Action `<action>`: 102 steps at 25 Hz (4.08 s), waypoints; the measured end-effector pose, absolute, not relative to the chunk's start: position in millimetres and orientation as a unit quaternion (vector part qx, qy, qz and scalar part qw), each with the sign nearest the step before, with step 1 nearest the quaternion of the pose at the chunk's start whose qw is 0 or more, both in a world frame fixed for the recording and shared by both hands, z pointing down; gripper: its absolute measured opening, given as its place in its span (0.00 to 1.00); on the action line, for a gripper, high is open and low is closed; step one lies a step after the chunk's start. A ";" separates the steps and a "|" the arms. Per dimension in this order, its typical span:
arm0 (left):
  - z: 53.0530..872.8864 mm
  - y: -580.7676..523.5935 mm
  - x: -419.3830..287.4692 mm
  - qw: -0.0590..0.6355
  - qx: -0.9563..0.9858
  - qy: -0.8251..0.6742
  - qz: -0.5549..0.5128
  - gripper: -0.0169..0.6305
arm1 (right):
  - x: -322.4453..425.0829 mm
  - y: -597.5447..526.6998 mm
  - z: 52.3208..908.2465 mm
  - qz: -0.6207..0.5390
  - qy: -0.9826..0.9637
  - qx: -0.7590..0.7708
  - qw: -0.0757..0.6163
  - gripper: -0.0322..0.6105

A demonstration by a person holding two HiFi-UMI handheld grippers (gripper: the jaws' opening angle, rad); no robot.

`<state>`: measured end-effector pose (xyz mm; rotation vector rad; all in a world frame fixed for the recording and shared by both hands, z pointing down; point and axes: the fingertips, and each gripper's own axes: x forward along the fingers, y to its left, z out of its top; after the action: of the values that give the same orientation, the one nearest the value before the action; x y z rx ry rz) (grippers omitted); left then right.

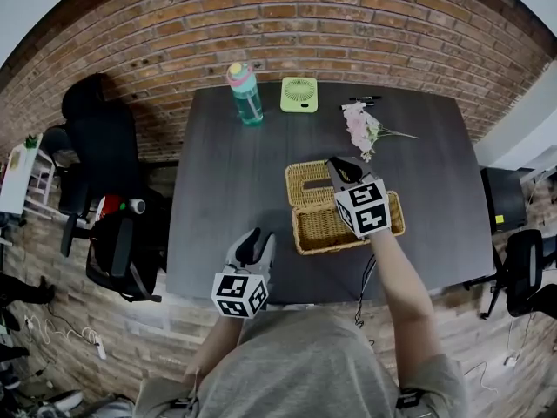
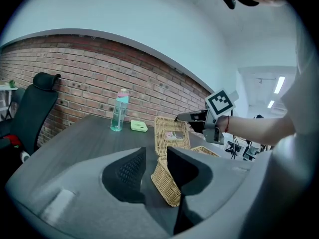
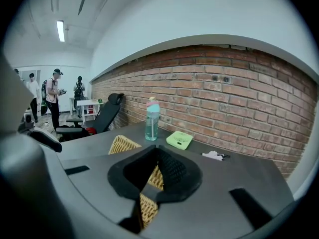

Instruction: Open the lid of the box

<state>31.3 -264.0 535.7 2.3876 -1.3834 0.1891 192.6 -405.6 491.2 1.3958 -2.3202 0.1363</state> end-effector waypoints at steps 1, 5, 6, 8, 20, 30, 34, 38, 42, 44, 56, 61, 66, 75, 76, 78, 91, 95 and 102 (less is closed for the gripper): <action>536.2 -264.9 31.3 0.187 0.848 -0.492 0.067 0.24 | 192.6 -408.5 493.9 0.052 -0.836 0.503 0.215 0.08; 537.7 -267.9 32.6 0.188 0.847 -0.492 0.069 0.23 | 192.7 -417.9 505.0 0.061 -0.834 0.501 0.222 0.08; 538.0 -268.8 32.7 0.188 0.847 -0.493 0.070 0.23 | 192.3 -420.2 507.9 0.063 -0.834 0.500 0.225 0.08; 538.4 -270.8 32.7 0.188 0.846 -0.494 0.070 0.23 | 191.8 -424.5 514.8 0.068 -0.833 0.499 0.231 0.08; 546.6 -279.2 28.8 0.197 0.839 -0.503 0.072 0.23 | 184.3 -452.5 556.0 0.097 -0.823 0.493 0.264 0.08; 550.2 -282.9 26.2 0.202 0.834 -0.508 0.075 0.23 | 184.8 -466.2 596.6 0.116 -0.808 0.483 0.318 0.08; 551.5 -284.1 24.8 0.202 0.833 -0.510 0.074 0.23 | 182.0 -466.8 607.9 0.120 -0.802 0.474 0.344 0.08; 551.1 -284.0 25.7 0.203 0.834 -0.508 0.073 0.23 | 181.3 -466.1 612.0 0.122 -0.797 0.471 0.359 0.08; 550.5 -283.0 25.7 0.203 0.835 -0.507 0.072 0.23 | 181.0 -466.3 611.4 0.119 -0.796 0.472 0.360 0.08; 549.8 -282.4 24.4 0.203 0.835 -0.506 0.072 0.23 | 180.8 -466.4 610.3 0.123 -0.797 0.473 0.355 0.09; 540.2 -270.6 19.5 0.193 0.838 -0.506 0.066 0.23 | 183.3 -449.8 583.7 0.116 -0.802 0.494 0.316 0.20; 537.1 -257.8 22.7 0.189 0.842 -0.501 0.065 0.23 | 182.2 -425.8 567.0 0.105 -0.808 0.498 0.297 0.20; 532.2 -243.7 23.6 0.184 0.847 -0.496 0.062 0.23 | 181.3 -397.7 550.4 0.102 -0.812 0.507 0.270 0.20; 525.3 -216.1 24.7 0.176 0.850 -0.494 0.056 0.22 | 179.1 -340.8 528.5 0.102 -0.819 0.518 0.226 0.20; 524.5 -213.2 24.9 0.175 0.850 -0.493 0.056 0.22 | 178.4 -334.0 526.0 0.101 -0.820 0.519 0.222 0.20; 523.4 -207.0 25.5 0.173 0.851 -0.493 0.056 0.21 | 176.6 -320.0 520.8 0.100 -0.821 0.520 0.213 0.19; 511.2 -170.5 33.1 0.161 0.858 -0.486 0.045 0.19 | 183.4 -222.8 490.9 0.083 -0.820 0.551 0.131 0.06; 509.0 -159.0 38.9 0.158 0.862 -0.479 0.048 0.17 | 189.2 -194.2 486.2 0.080 -0.816 0.562 0.111 0.05; 509.0 -143.0 49.9 0.148 0.871 -0.466 0.052 0.12 | 195.8 -151.0 489.8 0.084 -0.812 0.572 0.086 0.05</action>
<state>49.9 -143.0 509.0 2.5045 -1.3405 0.1485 195.8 -151.0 489.8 1.7033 -2.4191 0.2509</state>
